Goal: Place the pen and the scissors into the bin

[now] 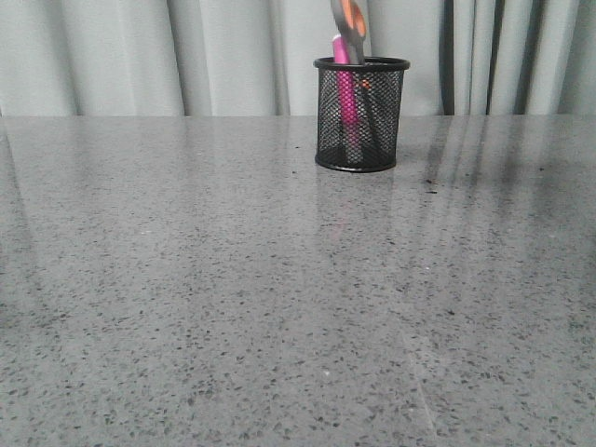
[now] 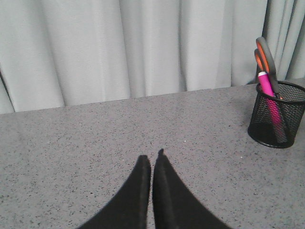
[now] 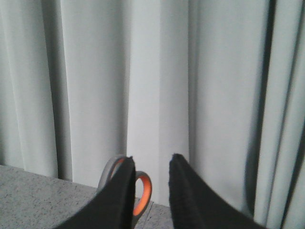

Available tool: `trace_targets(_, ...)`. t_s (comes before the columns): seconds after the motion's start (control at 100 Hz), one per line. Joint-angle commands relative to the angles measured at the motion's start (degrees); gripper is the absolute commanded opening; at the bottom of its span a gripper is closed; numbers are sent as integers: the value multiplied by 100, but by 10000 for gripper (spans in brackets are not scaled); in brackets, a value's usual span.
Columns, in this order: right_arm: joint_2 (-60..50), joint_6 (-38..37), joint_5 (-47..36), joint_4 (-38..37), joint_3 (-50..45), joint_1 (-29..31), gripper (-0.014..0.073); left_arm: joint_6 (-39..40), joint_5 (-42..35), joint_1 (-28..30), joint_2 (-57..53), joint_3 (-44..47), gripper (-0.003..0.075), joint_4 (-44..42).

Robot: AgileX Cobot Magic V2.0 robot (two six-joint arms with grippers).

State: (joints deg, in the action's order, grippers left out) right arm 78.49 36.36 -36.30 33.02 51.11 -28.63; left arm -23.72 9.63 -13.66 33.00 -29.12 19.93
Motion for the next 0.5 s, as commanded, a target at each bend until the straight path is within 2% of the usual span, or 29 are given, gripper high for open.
trace_targets(0.0, -740, 197, -398, -107, -184, 45, -29, 40, -381, 15, 11, -157, -19, -190)
trace_targets(0.03, -928, 197, -366, -107, -308, 45, -78, 40, -381, 15, 11, -157, -19, -203)
trace_targets(0.26, -2616, 201, 51, -23, -1455, 45, -76, 40, -479, 15, -92, -125, -19, -152)
trace_targets(0.49, -4511, 201, 240, -23, -2964, 45, -76, 40, -1178, 15, -918, 559, -19, 72)
